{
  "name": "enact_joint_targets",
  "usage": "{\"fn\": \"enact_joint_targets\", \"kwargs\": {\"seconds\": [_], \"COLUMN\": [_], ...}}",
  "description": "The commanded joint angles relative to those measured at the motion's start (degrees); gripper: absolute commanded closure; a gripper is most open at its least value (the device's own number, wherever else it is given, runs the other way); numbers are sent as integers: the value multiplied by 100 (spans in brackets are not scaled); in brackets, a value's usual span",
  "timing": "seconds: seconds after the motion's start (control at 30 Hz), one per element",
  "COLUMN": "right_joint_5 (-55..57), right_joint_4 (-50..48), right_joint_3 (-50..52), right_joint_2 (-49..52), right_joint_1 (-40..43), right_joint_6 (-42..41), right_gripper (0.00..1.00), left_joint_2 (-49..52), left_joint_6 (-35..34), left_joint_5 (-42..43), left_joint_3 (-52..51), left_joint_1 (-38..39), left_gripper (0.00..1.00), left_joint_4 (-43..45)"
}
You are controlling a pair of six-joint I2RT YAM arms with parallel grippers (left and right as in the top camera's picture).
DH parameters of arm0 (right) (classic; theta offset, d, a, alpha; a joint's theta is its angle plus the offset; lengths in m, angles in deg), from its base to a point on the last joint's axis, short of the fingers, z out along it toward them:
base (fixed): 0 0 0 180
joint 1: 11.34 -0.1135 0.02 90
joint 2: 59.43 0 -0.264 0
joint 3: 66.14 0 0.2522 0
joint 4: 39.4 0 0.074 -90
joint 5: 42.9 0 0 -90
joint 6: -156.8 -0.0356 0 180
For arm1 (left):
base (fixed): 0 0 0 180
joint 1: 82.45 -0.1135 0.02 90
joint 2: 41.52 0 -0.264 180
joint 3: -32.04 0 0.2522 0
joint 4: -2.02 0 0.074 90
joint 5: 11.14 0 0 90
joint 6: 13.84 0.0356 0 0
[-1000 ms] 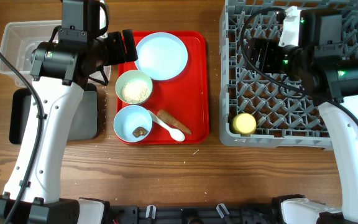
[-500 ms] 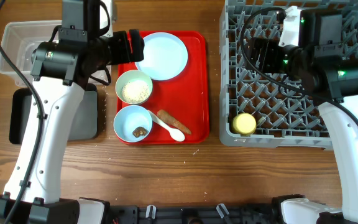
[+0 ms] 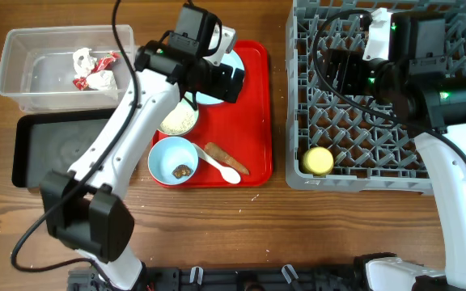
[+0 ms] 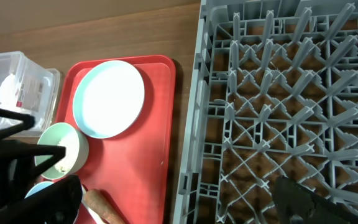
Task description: Sort waste into correct bins and load items into the dishwasher rack
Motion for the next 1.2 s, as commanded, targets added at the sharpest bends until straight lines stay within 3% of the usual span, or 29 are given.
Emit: {"fn": "enact_joint_targets", "kwargs": {"seconds": [0.0, 0.23, 0.5, 0.6, 0.73, 0.8, 1.0, 1.17], "right_joint_5": [-72, -85, -372, -125, 293, 479, 625, 852], "right_joint_4": [4, -85, -1099, -1093, -1014, -890, -275, 120], "right_joint_3": [-44, -44, -44, -44, -44, -44, -44, -44], "right_joint_2": [11, 11, 474, 570, 570, 568, 428, 190], "right_joint_1": [-4, -4, -671, -680, -680, -673, -55, 264], "right_joint_6": [-39, -55, -859, -1099, -1097, -1099, -1084, -909], "right_gripper": [0, 0, 5, 5, 5, 4, 2, 0], "left_joint_2": [170, 380, -348, -396, -306, -302, -295, -87], "left_joint_6": [136, 103, -1215, -1429, -2522, -2918, -2920, -3042], "left_joint_5": [-59, -164, -188, -190, -492, -651, -879, -1434], "left_joint_3": [15, 15, 297, 280, -168, -518, -1823, -2271], "left_joint_1": [37, 48, -516, -643, -577, -564, -315, -313], "left_gripper": [7, 13, 12, 22, 27, 27, 33, 36], "left_joint_4": [87, 192, -197, -988, -1228, -1110, 275, 925]}}
